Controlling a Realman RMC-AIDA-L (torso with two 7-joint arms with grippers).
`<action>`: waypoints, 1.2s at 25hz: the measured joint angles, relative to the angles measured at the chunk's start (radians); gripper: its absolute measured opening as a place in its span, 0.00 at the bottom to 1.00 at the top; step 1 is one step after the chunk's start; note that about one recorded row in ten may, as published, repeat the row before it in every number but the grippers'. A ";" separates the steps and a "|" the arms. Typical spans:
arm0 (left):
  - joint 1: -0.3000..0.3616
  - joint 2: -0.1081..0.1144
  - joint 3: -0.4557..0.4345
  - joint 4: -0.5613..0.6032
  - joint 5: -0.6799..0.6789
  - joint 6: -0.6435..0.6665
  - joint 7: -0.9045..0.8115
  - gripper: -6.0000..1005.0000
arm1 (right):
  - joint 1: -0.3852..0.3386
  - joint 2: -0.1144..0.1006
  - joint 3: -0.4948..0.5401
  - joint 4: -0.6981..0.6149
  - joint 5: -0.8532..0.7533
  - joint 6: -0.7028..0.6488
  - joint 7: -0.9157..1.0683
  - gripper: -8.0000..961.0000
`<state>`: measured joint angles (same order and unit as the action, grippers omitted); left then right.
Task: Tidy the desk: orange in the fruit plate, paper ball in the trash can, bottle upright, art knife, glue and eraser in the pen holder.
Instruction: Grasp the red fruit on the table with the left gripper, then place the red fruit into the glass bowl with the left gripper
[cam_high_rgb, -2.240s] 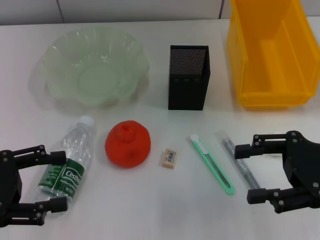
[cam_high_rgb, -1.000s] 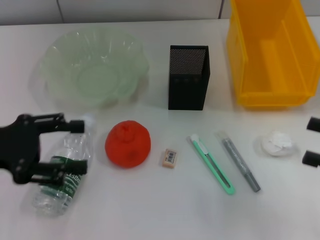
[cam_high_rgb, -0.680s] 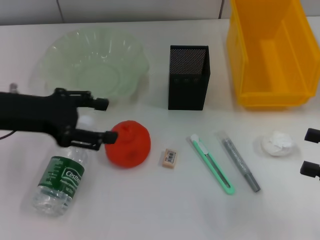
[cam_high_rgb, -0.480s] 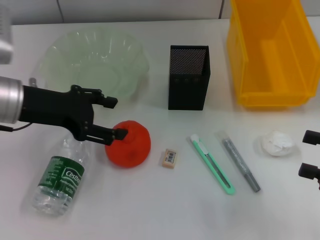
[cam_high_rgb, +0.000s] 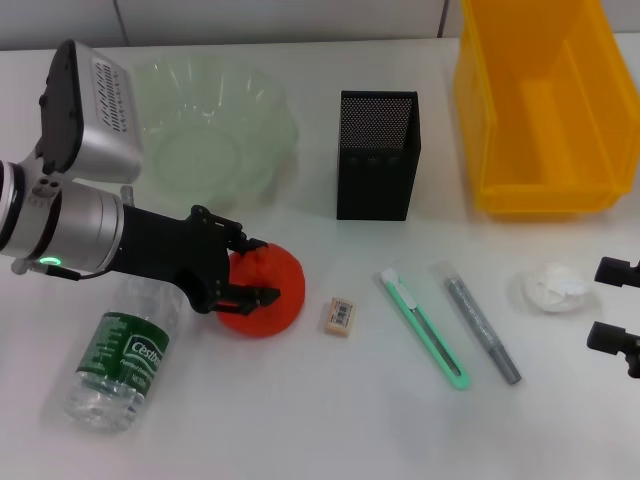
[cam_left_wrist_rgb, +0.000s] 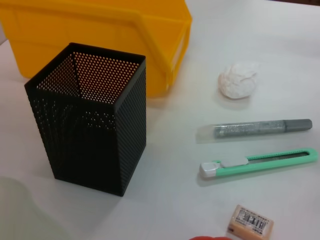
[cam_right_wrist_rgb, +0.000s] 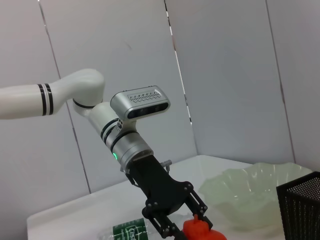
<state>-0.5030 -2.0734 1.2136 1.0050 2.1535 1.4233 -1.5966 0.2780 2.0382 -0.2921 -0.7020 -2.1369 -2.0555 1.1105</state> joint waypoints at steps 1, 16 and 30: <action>-0.001 0.000 0.002 -0.003 0.000 -0.004 0.001 0.69 | 0.000 0.000 -0.001 0.000 0.000 0.004 0.000 0.76; -0.010 0.001 -0.018 0.026 -0.054 0.048 -0.003 0.22 | 0.013 0.001 0.003 0.003 0.004 0.021 0.000 0.76; -0.066 0.003 -0.395 0.074 -0.169 -0.124 -0.038 0.15 | 0.037 0.000 0.005 0.045 0.006 0.031 0.000 0.76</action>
<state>-0.5692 -2.0703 0.8184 1.0790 1.9846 1.2991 -1.6341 0.3145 2.0386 -0.2868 -0.6565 -2.1307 -2.0246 1.1106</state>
